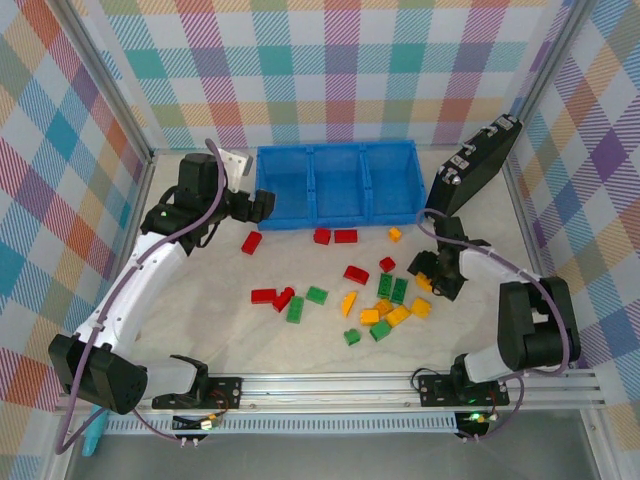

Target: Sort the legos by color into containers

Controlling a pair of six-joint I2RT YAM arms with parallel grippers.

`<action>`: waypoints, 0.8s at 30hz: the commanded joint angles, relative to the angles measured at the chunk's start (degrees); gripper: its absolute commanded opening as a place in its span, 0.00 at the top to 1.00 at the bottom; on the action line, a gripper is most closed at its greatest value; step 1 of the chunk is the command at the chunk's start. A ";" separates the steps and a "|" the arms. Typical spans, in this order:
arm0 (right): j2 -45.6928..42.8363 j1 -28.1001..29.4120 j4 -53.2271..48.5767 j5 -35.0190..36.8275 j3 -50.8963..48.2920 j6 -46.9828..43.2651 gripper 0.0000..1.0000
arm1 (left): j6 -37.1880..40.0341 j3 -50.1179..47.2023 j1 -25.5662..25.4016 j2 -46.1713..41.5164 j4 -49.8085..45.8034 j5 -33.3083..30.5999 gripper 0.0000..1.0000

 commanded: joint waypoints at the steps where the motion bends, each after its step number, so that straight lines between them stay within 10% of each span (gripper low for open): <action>1: 2.83 0.68 0.95 0.05 1.32 -0.70 0.26 | 1.27 -0.51 -0.08 -1.88 0.07 -2.01 0.00; 8: 4.31 0.87 -0.17 0.41 3.27 -4.47 0.50 | 1.20 -2.68 -0.43 -2.67 1.57 -6.73 0.00; 24: -8.70 3.05 -10.12 1.10 26.37 -26.84 0.56 | -3.96 -9.65 1.94 4.17 3.43 -12.73 0.00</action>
